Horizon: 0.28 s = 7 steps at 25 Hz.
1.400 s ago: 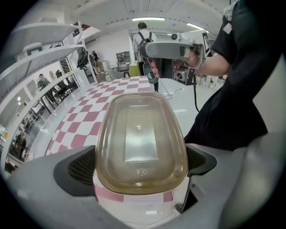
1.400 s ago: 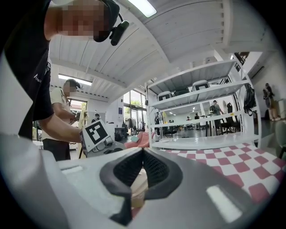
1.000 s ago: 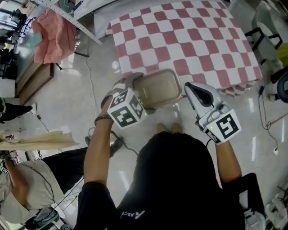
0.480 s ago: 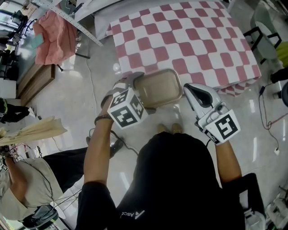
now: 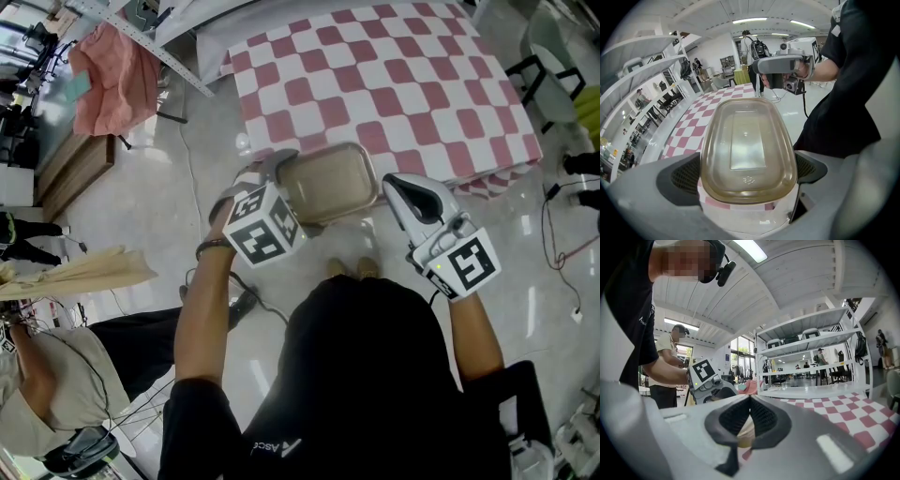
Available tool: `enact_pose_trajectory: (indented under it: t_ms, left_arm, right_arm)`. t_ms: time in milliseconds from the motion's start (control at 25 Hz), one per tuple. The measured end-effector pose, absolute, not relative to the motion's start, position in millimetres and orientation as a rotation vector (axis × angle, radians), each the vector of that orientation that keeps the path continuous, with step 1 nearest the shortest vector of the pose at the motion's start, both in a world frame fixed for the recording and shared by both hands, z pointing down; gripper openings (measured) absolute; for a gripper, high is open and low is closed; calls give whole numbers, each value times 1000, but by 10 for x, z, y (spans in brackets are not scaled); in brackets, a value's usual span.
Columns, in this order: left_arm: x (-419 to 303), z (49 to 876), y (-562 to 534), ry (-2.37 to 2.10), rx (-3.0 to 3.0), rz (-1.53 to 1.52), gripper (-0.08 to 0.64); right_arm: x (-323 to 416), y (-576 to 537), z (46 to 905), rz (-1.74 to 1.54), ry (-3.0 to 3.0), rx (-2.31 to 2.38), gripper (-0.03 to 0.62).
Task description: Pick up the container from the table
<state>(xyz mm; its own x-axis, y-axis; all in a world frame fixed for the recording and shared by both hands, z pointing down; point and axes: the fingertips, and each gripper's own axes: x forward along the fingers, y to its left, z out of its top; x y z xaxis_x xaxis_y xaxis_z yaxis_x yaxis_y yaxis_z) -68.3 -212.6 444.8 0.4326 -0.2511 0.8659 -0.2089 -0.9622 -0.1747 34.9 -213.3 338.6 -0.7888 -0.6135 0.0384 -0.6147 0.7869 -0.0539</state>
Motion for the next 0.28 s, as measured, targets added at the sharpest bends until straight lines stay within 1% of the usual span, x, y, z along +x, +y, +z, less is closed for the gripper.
enact_pose_trajectory:
  t_ms: [280]
  left_arm:
    - [-661, 4466, -2125, 425, -2610, -1608, 601]
  right_arm:
    - [402, -2123, 3384, 93, -2949, 1019, 3]
